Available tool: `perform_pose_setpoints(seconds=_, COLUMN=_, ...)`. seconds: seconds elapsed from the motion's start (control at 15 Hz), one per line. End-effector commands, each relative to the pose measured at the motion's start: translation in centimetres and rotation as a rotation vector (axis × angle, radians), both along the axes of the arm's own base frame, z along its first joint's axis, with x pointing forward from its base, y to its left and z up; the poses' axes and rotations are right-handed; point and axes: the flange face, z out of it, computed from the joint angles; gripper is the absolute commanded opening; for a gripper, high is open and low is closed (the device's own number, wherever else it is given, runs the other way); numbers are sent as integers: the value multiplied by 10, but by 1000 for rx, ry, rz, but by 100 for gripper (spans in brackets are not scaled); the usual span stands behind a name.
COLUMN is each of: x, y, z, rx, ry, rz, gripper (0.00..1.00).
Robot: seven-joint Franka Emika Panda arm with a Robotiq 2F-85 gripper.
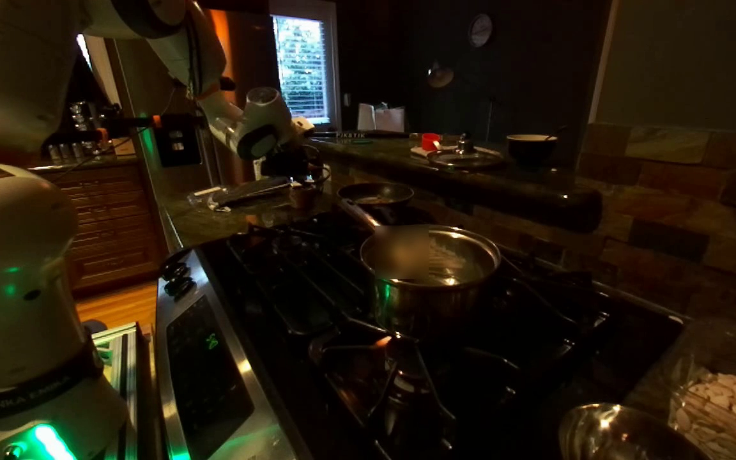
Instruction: Pick up the canned beans and put some beans on the frying pan
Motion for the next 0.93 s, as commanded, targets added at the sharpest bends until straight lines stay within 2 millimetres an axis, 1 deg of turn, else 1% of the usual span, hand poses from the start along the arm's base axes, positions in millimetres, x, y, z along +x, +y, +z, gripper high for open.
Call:
perform_pose_setpoints(seconds=0.0, x=0, y=-41, z=33, rx=-52, ry=167, rz=-102, gripper=100)
perform_pose_setpoints(seconds=0.13, x=1, y=-61, z=54, rx=-94, ry=268, rz=-137, gripper=100)
perform_pose_setpoints(seconds=0.27, x=-4, y=-86, z=81, rx=-149, ry=351, rz=-202, gripper=100)
perform_pose_setpoints(seconds=0.33, x=-9, y=-93, z=98, rx=-162, ry=405, rz=-222, gripper=100)
perform_pose_setpoints(seconds=0.4, x=-19, y=-102, z=113, rx=-192, ry=447, rz=-251, gripper=100)
perform_pose_setpoints(seconds=0.47, x=-26, y=-103, z=129, rx=-232, ry=474, rz=-287, gripper=100)
perform_pose_setpoints(seconds=0.53, x=-33, y=-110, z=145, rx=-276, ry=497, rz=-332, gripper=100)
perform_pose_setpoints(seconds=0.73, x=-52, y=-127, z=187, rx=-419, ry=434, rz=-445, gripper=100)
perform_pose_setpoints(seconds=0.87, x=-67, y=-139, z=205, rx=-487, ry=393, rz=-504, gripper=100)
